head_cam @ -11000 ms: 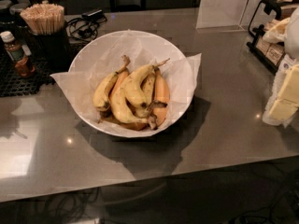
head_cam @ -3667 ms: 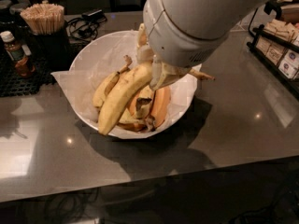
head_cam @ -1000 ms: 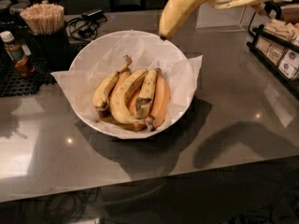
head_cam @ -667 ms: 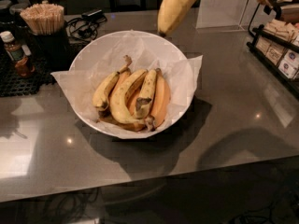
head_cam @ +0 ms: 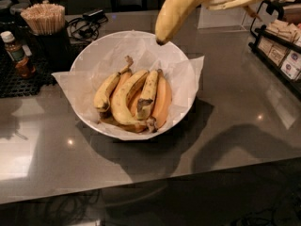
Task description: Pick banana from white bowl
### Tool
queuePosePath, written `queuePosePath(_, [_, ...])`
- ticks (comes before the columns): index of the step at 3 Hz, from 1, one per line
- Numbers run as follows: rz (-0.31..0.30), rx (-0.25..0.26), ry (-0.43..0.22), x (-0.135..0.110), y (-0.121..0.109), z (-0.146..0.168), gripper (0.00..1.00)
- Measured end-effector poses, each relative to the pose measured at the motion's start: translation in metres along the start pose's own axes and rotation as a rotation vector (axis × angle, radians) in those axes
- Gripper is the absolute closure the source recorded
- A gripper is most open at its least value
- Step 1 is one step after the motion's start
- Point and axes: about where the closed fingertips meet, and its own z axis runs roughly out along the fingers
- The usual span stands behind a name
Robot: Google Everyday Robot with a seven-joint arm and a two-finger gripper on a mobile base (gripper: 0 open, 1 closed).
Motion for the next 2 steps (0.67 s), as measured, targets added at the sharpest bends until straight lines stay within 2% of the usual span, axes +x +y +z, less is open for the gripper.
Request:
queuePosePath(1, [0.079, -0.036, -0.093, 0.0041, 0.0230, 0.0221, 1.00])
queuePosePath(2, [0.088, -0.034, -0.104, 0.0032, 0.0230, 0.0242, 1.00])
